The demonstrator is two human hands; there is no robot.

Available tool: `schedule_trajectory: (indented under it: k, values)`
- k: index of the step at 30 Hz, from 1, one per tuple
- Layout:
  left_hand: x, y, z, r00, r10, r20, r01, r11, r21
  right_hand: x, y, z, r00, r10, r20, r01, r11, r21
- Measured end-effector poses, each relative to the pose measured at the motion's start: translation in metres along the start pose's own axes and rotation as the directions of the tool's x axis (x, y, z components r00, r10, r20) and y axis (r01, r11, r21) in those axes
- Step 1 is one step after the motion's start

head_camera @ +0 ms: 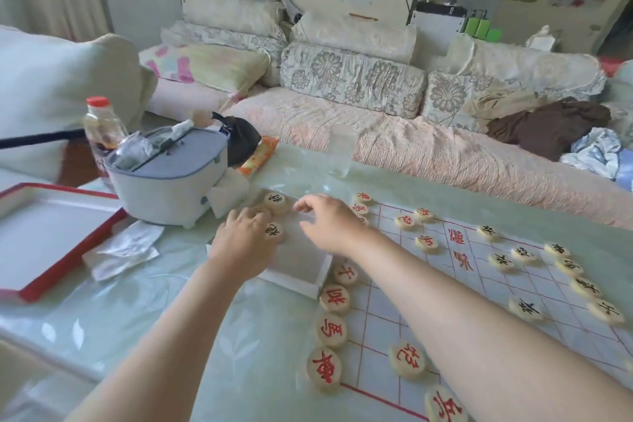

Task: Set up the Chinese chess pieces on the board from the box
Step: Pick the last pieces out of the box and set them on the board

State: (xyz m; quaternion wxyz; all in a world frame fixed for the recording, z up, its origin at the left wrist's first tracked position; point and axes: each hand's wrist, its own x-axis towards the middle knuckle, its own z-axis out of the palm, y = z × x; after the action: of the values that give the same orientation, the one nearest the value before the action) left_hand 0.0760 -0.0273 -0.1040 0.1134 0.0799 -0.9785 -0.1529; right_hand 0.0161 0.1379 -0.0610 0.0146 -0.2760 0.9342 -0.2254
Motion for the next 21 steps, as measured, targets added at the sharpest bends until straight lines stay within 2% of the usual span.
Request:
schedule_trajectory:
  k: [3,6,11,18,21]
  values:
    - [0.006,-0.019,0.004,0.996,0.045,0.079,-0.039,0.996,-0.075,0.034,-0.012,0.016,0.999,-0.001,0.035,0.005,0.995,-0.099]
    - [0.013,-0.029,0.007,0.994,0.076,0.083,-0.066,0.991,-0.116,0.062,-0.017,0.028,0.999,0.008,0.050,0.001,0.984,-0.180]
    - [0.021,-0.033,0.009,0.993,0.056,0.103,-0.043,0.991,-0.124,0.092,-0.017,0.044,0.994,-0.004,0.109,0.033,0.964,-0.265]
    - [0.031,-0.033,0.003,0.989,0.036,0.144,-0.008,0.981,-0.194,0.099,-0.013,0.049,0.991,-0.084,0.107,0.121,0.901,-0.416]
    - [0.028,-0.031,-0.001,0.991,0.011,0.134,0.012,0.985,-0.172,0.091,-0.015,0.046,0.993,-0.038,0.114,0.082,0.909,-0.409]
